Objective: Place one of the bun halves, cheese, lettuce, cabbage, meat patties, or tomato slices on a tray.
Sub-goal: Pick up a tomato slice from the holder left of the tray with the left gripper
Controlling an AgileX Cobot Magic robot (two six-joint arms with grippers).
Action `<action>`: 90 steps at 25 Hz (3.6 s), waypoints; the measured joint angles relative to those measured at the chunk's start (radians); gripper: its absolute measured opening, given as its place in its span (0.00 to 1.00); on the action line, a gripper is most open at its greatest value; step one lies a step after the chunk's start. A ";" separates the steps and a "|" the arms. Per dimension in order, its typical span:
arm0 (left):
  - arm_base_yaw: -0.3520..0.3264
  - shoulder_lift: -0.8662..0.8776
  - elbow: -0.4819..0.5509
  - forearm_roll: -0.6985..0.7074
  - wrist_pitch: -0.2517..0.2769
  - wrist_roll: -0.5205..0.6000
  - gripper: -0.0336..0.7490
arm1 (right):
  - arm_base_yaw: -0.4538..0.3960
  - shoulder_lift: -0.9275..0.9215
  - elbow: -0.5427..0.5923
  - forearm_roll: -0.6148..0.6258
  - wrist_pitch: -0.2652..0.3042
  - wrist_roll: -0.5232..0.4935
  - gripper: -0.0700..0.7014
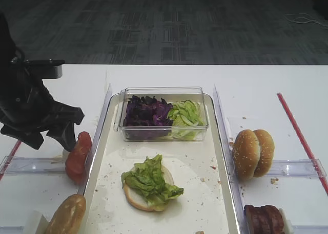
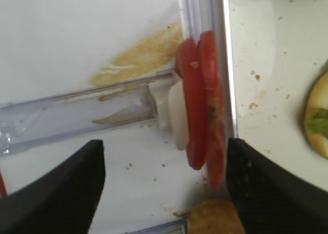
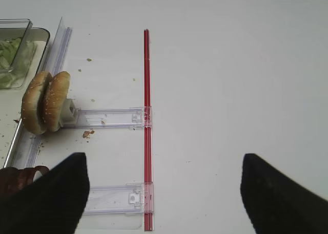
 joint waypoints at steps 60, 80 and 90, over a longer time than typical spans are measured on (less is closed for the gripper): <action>-0.151 0.185 -0.189 -0.010 0.105 -0.036 0.51 | 0.000 0.000 0.000 -0.002 0.000 0.011 0.91; -0.151 0.185 -0.190 0.026 0.105 -0.059 0.38 | 0.000 0.000 0.000 -0.002 0.000 0.011 0.91; -0.151 0.185 -0.190 0.051 0.105 -0.061 0.33 | 0.000 0.000 0.000 -0.002 0.000 0.011 0.91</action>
